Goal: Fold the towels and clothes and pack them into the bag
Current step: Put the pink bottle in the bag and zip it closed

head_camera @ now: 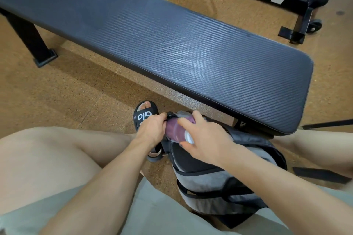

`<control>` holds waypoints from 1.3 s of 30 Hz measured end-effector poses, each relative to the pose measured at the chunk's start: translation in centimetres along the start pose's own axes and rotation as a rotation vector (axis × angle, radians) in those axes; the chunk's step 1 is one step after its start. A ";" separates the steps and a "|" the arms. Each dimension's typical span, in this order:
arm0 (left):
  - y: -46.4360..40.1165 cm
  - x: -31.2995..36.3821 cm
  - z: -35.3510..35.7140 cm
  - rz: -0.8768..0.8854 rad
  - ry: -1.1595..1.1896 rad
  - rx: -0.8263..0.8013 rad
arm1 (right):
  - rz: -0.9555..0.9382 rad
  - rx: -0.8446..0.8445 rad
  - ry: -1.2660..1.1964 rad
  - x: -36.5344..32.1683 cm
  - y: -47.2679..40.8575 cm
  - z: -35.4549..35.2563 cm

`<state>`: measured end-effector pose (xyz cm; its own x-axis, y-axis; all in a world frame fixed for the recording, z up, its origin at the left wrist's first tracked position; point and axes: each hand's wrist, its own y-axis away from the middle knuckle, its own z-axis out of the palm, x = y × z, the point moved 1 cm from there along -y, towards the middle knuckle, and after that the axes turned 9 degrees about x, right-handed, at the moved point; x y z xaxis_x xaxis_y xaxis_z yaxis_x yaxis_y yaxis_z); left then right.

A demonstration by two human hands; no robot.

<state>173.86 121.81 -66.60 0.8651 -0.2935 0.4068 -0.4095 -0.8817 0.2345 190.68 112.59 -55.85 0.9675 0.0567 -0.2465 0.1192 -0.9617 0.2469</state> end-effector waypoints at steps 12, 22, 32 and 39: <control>0.1 0.9 0.2 -0.170 0.030 -0.046 | 0.072 0.049 -0.246 2.3 -0.1 1.2; -0.1 1.1 1.5 -0.200 0.035 -0.130 | -0.097 0.033 -0.127 2.8 -0.1 2.6; -0.8 2.5 0.9 -0.148 0.133 -0.172 | -0.055 -0.152 -0.049 2.4 -5.2 5.5; -0.9 1.6 0.7 -0.271 0.178 -0.182 | 0.079 -0.195 0.034 0.3 -4.5 4.9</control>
<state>175.80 121.85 -66.74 0.8916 0.0244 0.4522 -0.2317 -0.8335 0.5017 189.36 115.58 -61.65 0.9821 -0.0045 -0.1883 0.0807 -0.8935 0.4418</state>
